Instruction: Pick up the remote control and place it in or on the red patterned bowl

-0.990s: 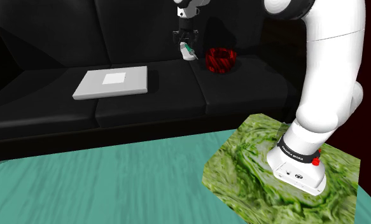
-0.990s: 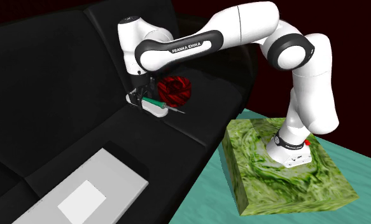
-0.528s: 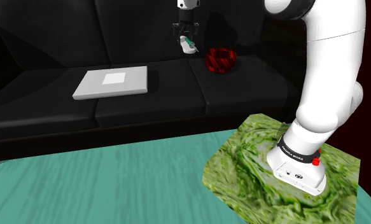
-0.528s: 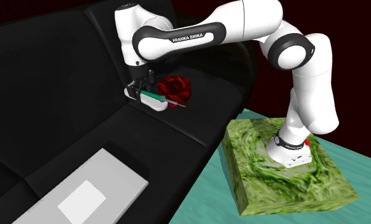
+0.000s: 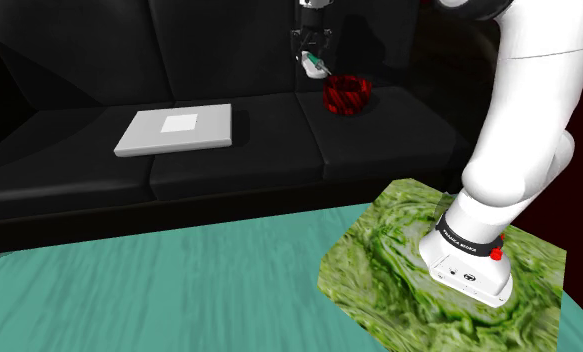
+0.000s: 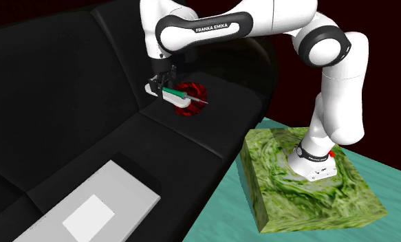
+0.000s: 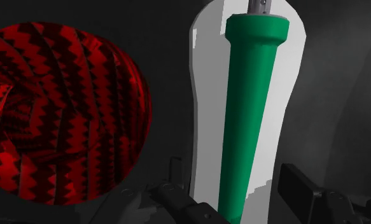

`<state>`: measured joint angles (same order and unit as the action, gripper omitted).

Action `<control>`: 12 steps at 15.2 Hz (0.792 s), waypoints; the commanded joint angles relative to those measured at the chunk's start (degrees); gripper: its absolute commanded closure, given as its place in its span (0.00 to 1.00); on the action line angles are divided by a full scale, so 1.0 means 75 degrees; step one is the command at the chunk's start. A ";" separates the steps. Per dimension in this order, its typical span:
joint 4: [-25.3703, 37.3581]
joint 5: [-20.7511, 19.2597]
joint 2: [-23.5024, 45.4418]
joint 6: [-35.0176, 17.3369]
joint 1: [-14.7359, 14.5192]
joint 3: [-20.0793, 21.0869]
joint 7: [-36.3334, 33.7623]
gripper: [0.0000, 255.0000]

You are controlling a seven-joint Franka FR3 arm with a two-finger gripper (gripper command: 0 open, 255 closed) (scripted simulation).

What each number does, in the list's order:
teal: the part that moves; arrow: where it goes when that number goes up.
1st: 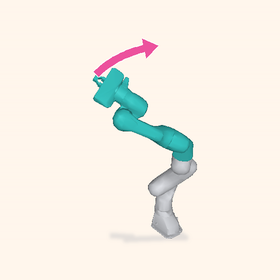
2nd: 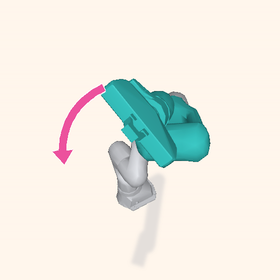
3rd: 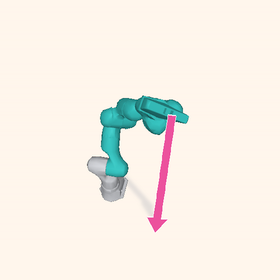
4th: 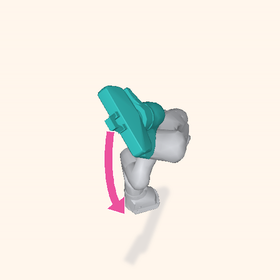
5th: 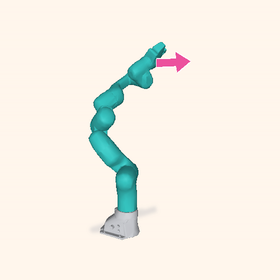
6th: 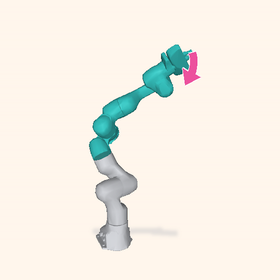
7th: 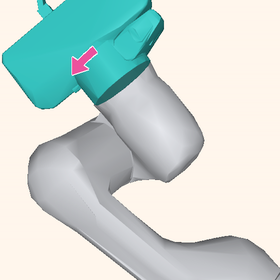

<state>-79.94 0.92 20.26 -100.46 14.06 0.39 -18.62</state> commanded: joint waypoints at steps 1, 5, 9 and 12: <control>-0.0357 0.0035 -0.0258 -0.0096 0.0209 -0.0093 0.0312 1.00; -0.0931 0.0092 -0.0687 -0.0228 0.0617 -0.0306 0.0941 1.00; -0.1319 0.0138 -0.0993 -0.0296 0.1018 -0.0544 0.1589 1.00; -0.1547 0.0159 -0.1097 -0.0411 0.1212 -0.0670 0.1916 1.00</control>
<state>-91.08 2.05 12.19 -103.23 22.79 -4.43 -4.92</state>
